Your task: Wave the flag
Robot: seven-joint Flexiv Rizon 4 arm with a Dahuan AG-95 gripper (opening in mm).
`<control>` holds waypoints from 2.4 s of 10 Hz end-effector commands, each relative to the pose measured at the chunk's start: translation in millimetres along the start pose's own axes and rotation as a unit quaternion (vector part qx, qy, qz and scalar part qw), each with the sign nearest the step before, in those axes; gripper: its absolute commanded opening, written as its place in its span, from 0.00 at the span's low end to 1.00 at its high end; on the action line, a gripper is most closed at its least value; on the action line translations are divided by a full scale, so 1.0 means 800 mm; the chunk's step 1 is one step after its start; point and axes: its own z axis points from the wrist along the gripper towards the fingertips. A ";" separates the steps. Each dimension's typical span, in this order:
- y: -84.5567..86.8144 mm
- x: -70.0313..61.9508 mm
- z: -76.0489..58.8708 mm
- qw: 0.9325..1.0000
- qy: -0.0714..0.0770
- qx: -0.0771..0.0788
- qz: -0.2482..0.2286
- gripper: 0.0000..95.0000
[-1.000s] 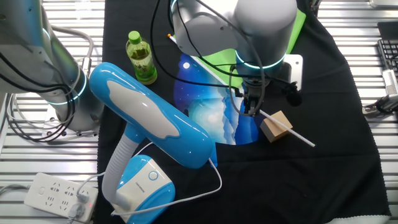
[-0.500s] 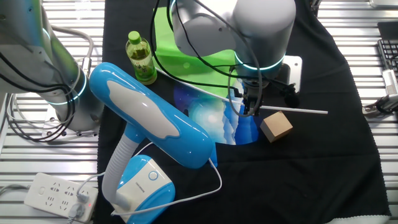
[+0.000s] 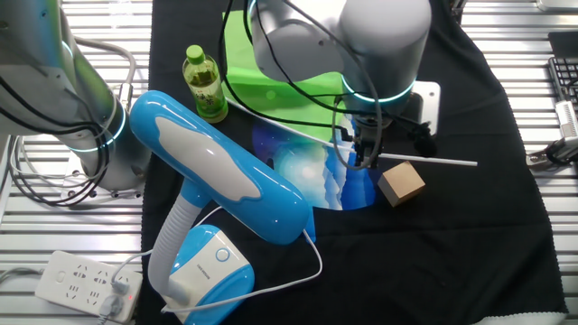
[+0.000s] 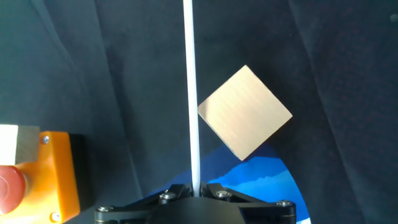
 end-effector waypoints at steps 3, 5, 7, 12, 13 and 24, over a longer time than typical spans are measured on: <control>0.001 -0.012 -0.017 1.000 0.012 0.000 0.001 0.00; 0.002 -0.018 -0.025 1.000 0.019 0.001 0.002 0.00; 0.003 -0.023 -0.033 1.000 0.023 0.001 0.002 0.00; 0.003 -0.029 -0.057 0.999 0.037 0.005 0.000 0.00; 0.003 -0.029 -0.061 0.999 0.036 0.005 -0.001 0.00; 0.011 -0.032 -0.125 0.998 0.068 0.010 -0.004 0.00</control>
